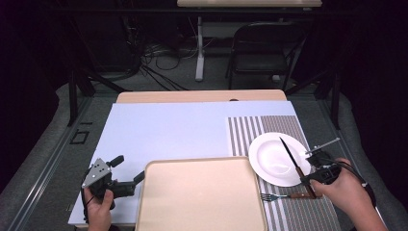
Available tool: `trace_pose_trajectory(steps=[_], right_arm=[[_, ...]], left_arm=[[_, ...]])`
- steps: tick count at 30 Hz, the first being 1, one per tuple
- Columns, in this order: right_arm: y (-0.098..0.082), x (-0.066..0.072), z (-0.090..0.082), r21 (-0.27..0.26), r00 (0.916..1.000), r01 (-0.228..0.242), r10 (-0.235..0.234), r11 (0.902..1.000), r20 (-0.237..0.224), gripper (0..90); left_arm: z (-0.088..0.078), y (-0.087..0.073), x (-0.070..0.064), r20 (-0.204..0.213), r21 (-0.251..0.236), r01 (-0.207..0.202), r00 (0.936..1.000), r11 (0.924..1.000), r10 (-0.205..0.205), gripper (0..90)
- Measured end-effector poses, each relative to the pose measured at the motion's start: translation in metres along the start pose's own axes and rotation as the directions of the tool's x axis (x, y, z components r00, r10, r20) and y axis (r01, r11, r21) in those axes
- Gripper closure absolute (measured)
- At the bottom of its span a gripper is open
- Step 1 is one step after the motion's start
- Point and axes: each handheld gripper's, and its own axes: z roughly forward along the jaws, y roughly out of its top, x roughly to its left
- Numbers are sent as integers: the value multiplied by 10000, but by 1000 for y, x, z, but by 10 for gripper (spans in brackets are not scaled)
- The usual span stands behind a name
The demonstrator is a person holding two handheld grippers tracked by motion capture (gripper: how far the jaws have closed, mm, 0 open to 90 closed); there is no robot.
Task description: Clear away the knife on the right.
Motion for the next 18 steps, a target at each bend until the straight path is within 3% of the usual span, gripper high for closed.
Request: trace_pose_trajectory(steps=[6,8,9,12,15,16,18], right_arm=[[-2,27,2,-213,9993,116,-124,9997,-354,766],[0,37,0,201,9985,409,-402,9990,-368,766],[-1,41,2,-66,9981,469,-471,9989,-405,766],[1,54,0,211,9965,715,-705,9972,-445,766],[0,67,3,-121,9932,903,-909,9958,-723,766],[2,72,1,106,9924,986,-976,9951,-755,766],[2,81,5,50,9899,1078,-1068,9942,-934,766]], left_arm=[[-1,0,0,3,-3,-17,10000,10000,17,4],[-1,0,0,11,-9,-14,10000,10000,14,4],[0,0,0,18,-16,-14,10000,10000,14,4],[0,0,0,26,1,-22,10000,10000,22,4],[0,0,0,38,16,-24,10000,10000,24,4],[0,0,0,45,24,-13,10000,10000,13,4],[0,0,0,60,-8,-16,10000,10000,16,4]])
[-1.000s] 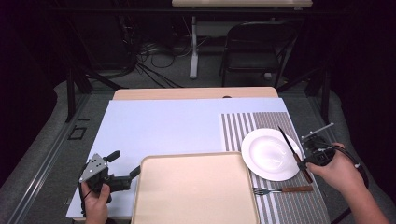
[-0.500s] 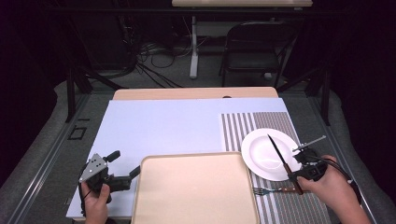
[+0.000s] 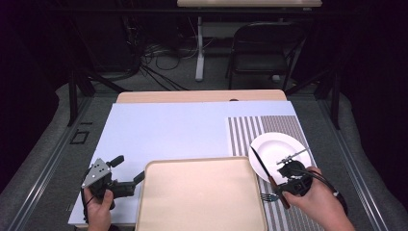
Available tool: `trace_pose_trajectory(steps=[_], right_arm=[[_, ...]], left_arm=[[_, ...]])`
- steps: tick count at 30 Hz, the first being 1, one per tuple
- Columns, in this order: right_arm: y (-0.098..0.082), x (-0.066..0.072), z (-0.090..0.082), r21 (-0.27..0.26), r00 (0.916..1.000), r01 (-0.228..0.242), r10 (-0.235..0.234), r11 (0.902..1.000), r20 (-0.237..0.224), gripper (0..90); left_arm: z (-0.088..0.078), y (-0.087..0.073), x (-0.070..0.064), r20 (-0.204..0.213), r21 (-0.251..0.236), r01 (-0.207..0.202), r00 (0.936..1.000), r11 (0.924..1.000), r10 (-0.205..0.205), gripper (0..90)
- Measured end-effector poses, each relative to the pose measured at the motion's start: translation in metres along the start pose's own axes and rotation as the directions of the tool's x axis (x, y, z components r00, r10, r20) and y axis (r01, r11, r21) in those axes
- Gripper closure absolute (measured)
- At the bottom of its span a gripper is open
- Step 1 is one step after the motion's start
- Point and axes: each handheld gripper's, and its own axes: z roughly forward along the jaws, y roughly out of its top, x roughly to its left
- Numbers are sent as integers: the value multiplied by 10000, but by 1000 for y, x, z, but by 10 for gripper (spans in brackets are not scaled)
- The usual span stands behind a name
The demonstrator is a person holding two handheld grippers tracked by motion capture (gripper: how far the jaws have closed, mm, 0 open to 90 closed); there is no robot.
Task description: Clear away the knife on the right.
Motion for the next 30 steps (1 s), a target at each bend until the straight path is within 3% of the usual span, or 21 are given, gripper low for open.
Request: trace_pose_trajectory(steps=[3,4,5,7,8,12,13,14,15,16,17,19,23,25,26,27,28,29,30], right_arm=[[1,13,12,-436,9991,98,-115,9990,-400,766],[1,16,16,-414,9988,188,-206,9990,-455,766],[3,21,17,-75,9987,216,-220,9997,-462,766],[4,27,25,-294,9975,300,-318,9991,-638,766],[7,29,23,434,9976,431,-406,9981,-567,766],[8,38,33,223,9969,446,-431,9988,-653,766],[9,38,33,469,9957,549,-512,9974,-768,766],[11,40,33,867,9968,596,-546,9945,-591,766],[9,43,39,108,9957,426,-415,9990,-828,766],[10,44,38,506,9954,496,-452,9975,-842,766],[9,46,43,132,9956,411,-398,9991,-853,766],[9,50,48,131,9944,317,-302,9994,-1017,766],[9,55,57,247,9941,225,-198,9994,-1069,766],[9,56,60,374,9959,288,-254,9989,-873,766],[11,56,58,1026,9969,403,-331,9939,-710,766],[10,56,62,604,9966,343,-295,9976,-775,766],[10,56,62,876,9967,401,-337,9953,-744,765],[9,57,65,588,9971,234,-190,9980,-741,765],[10,57,65,747,9967,233,-173,9969,-797,765]], left_arm=[[0,0,0,2,4,-50,10000,10000,50,4],[0,0,0,-5,8,-18,10000,10000,18,4],[0,0,0,-5,5,-16,10000,10000,16,4],[0,0,0,-3,-2,-12,10000,10000,12,4],[0,0,0,-4,-1,-14,10000,10000,14,4],[0,0,0,13,29,-7,10000,10000,7,4],[0,0,0,9,13,-12,10000,10000,12,4],[0,0,0,3,9,-17,10000,10000,17,4],[0,0,0,1,8,-17,10000,10000,17,4],[0,0,0,-4,7,-21,10000,10000,21,4],[0,0,0,-3,3,-19,10000,10000,19,4],[0,0,0,-5,8,-15,10000,10000,15,4],[0,0,1,-2,3,-7,10000,10000,7,4],[0,0,1,12,0,-4,10000,10000,4,4],[0,0,1,17,-6,5,10000,10000,-5,4],[0,0,1,14,-6,-4,10000,10000,4,4],[0,0,1,13,6,-10,10000,10000,10,4],[-1,0,1,9,39,-8,10000,10000,8,4],[0,0,1,19,47,3,10000,10000,-3,4]])
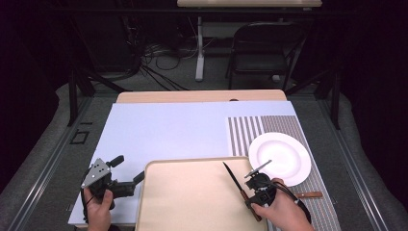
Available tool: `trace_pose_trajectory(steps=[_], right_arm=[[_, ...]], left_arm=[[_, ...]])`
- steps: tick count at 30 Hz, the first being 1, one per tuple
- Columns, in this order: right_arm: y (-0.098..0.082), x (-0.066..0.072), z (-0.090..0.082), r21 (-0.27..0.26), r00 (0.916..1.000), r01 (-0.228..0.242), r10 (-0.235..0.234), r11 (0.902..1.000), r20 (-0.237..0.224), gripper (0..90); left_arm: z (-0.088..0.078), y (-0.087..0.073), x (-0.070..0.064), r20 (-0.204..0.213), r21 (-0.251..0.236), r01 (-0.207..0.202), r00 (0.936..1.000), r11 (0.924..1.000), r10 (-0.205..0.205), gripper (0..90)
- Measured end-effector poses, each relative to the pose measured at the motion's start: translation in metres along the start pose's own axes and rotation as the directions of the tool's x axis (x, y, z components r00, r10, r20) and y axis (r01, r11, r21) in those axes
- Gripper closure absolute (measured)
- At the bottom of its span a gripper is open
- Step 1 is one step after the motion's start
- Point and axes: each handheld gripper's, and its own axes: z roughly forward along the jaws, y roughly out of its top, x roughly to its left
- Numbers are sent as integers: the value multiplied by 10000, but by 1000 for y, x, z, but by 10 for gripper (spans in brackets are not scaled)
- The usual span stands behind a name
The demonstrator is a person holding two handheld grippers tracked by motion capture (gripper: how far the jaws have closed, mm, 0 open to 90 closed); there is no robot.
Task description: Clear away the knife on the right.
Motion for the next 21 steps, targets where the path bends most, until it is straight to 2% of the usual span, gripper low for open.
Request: trace_pose_trajectory(steps=[2,4,5,6,7,11,14,17,19,21], right_arm=[[1,1,1,156,9998,104,-107,9998,179,764],[0,2,3,131,9992,138,-143,9998,364,763],[0,3,5,97,9996,92,-95,9999,248,762],[0,4,7,-58,9995,26,-24,10000,322,762],[0,4,8,57,9988,82,-85,10000,489,761],[0,4,8,146,9987,130,-137,9998,494,760],[-1,5,9,88,9982,170,-175,9998,570,751],[-2,6,12,-293,9981,92,-74,9995,610,716],[-2,6,12,-275,9989,84,-71,9996,469,696],[-2,5,11,-213,9984,177,-165,9996,535,690]], left_arm=[[0,0,0,-8,-6,6,10000,10000,-6,4],[0,0,0,10,12,22,10000,10000,-22,4],[0,0,0,7,12,21,10000,10000,-21,4],[0,0,0,12,13,20,10000,10000,-20,4],[0,0,0,14,13,20,10000,10000,-20,4],[0,0,0,7,19,9,10000,10000,-9,4],[1,0,0,2,-27,38,10000,10000,-38,4],[1,0,0,2,4,14,10000,10000,-14,4],[1,0,0,5,-25,31,10000,10000,-31,4],[1,0,0,5,-20,27,10000,10000,-27,4]])
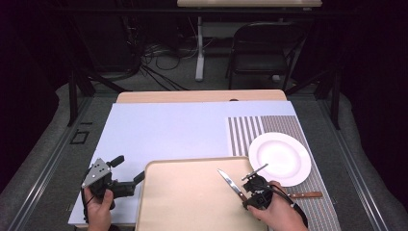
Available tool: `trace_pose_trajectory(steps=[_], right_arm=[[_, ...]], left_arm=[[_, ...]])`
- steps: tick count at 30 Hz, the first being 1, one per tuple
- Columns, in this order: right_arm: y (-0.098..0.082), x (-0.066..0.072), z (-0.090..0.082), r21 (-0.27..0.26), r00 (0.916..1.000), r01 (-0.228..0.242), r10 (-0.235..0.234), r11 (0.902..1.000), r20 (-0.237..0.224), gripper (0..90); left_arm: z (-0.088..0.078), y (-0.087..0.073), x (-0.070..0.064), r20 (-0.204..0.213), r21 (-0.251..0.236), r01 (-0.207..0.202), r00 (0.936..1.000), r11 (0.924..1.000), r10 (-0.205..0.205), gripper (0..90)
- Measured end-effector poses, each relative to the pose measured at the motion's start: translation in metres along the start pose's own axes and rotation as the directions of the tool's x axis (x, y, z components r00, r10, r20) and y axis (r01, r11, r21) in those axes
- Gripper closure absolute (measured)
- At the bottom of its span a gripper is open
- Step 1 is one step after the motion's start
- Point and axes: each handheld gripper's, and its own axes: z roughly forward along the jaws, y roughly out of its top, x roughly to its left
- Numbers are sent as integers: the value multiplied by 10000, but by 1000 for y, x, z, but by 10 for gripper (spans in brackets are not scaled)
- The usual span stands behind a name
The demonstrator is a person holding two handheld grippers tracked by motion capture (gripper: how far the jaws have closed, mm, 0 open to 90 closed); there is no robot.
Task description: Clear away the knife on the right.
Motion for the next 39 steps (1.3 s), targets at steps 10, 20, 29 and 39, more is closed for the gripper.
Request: trace_pose_trajectory(steps=[10,20,29,39], right_arm=[[-3,-2,-4,-1841,9999,-50,22,9829,-151,661],[-2,-3,-11,-2556,9857,1547,-1667,9543,-258,758],[-6,-2,-4,-3359,9514,2859,-3078,8974,-123,892],[-10,0,8,-3569,9387,3060,-3422,8826,-411,900]], left_arm=[[0,0,0,-7,7,18,10000,10000,-18,4],[0,0,0,-14,16,-24,10000,10000,24,4],[0,0,1,-25,0,-5,10000,10000,5,4],[0,0,1,-7,23,-15,10000,10000,15,4]])
